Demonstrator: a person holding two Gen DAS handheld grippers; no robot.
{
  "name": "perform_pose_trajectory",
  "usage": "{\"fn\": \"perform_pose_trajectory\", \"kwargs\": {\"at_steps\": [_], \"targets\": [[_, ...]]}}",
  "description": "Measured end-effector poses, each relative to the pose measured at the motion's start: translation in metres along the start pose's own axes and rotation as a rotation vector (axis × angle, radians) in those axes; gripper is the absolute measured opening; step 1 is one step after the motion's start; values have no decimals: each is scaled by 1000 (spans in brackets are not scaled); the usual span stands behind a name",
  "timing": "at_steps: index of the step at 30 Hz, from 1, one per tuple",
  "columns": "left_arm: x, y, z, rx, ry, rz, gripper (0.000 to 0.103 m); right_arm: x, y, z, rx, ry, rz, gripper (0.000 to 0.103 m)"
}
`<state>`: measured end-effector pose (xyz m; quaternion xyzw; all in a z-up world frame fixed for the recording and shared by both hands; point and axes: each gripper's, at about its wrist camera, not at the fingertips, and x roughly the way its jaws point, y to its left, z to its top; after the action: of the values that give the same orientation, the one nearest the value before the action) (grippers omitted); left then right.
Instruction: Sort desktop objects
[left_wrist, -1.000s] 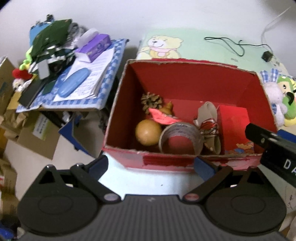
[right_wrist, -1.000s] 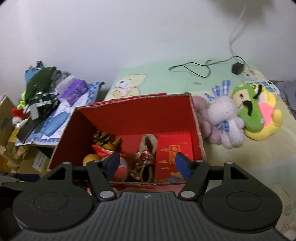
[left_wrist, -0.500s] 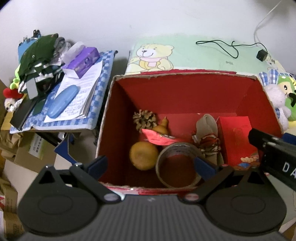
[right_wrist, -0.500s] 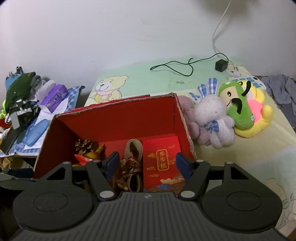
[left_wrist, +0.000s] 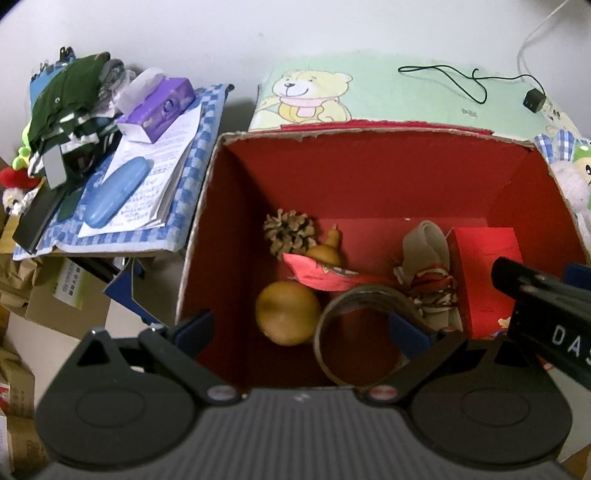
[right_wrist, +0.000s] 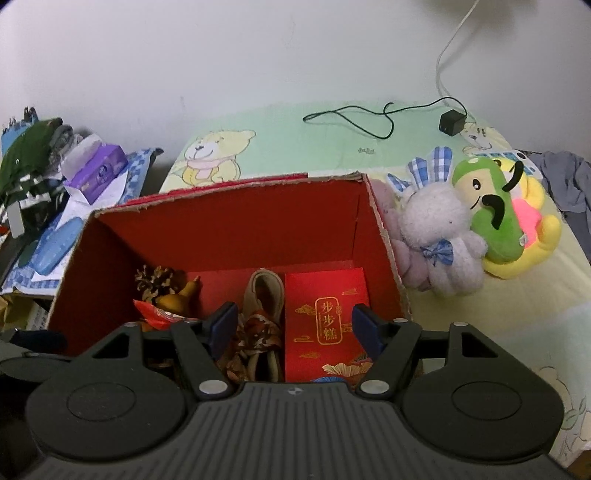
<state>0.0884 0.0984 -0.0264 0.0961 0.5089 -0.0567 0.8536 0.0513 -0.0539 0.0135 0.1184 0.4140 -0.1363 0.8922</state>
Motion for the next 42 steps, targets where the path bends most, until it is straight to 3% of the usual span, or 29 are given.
{"fn": "perform_pose_trajectory", "kwargs": {"at_steps": [18, 42], "targets": [[26, -7, 1, 15, 59, -16, 101, 28, -6, -3, -1, 73, -22, 73], [30, -6, -3, 28, 43, -28, 101, 33, 1, -4, -45, 63, -22, 79]]}}
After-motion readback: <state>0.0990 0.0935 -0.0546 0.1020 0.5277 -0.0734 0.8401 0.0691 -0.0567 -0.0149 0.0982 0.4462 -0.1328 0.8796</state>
